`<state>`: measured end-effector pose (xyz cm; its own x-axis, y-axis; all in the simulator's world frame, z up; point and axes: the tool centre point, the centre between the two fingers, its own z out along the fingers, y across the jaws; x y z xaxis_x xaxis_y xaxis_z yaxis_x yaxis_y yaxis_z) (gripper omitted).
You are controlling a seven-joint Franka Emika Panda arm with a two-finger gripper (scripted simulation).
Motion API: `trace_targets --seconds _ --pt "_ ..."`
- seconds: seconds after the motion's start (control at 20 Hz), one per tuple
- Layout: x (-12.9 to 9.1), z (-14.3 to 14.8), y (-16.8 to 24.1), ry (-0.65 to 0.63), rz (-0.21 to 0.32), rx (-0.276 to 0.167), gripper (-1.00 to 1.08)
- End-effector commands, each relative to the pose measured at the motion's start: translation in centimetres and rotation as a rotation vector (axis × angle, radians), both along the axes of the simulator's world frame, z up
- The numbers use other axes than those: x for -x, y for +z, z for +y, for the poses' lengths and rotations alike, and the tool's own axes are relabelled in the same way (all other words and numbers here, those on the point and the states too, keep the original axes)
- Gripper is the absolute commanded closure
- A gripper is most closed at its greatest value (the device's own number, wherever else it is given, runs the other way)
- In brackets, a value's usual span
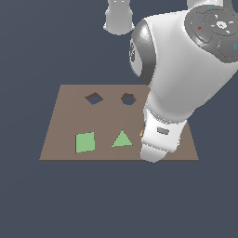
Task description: Insert a designated object into the corresponding slot on a board.
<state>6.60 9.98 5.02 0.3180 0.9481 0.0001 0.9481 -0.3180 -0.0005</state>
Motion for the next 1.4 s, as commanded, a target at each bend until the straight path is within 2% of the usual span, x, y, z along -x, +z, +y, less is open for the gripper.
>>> trace_targets --seconds 0.0,0.5,0.55,1.35 --pt "0.0 0.0 0.0 0.0 0.0 0.0 -0.92" --pt "0.0 0.0 -2.0 0.004 0.0 0.0 -0.92" --pt "0.0 0.0 -2.0 0.004 0.0 0.0 1.08" --pt "0.0 0.0 -1.7 0.004 0.0 0.0 1.08"
